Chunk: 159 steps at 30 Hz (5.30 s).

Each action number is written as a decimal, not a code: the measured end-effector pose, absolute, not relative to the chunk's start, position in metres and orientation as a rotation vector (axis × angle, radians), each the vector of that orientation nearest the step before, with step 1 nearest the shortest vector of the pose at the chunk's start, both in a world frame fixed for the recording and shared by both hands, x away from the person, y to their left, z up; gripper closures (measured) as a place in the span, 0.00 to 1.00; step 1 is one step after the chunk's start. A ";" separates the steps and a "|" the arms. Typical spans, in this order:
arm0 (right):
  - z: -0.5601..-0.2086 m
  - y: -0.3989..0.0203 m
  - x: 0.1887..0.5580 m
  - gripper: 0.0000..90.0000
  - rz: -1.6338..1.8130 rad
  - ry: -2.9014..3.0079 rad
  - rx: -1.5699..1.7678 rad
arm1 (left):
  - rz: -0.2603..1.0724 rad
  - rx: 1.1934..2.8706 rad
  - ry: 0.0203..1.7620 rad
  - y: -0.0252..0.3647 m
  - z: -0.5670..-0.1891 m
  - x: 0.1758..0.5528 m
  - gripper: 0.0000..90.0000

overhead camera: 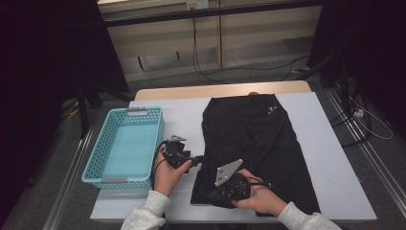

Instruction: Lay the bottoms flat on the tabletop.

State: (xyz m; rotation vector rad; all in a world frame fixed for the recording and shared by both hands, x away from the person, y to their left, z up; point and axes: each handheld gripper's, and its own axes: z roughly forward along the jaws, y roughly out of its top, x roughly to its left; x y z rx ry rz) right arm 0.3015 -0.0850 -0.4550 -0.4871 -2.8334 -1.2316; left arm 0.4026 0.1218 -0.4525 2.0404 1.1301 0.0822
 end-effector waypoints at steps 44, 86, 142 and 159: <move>-0.454 -0.082 0.297 0.99 -1.234 -2.816 -0.453 | 0.010 2.023 1.174 0.102 -0.453 0.409 1.00; -0.436 -0.196 0.324 0.45 -1.389 -2.905 -1.210 | -0.084 1.961 1.171 0.090 -0.440 0.427 1.00; -0.455 -0.373 0.383 1.00 -1.145 -2.496 -2.190 | 0.101 2.014 1.091 0.096 -0.449 0.434 0.32; -0.462 -0.369 0.444 0.69 -1.205 -2.531 -2.243 | 0.104 2.028 1.079 0.096 -0.445 0.427 0.30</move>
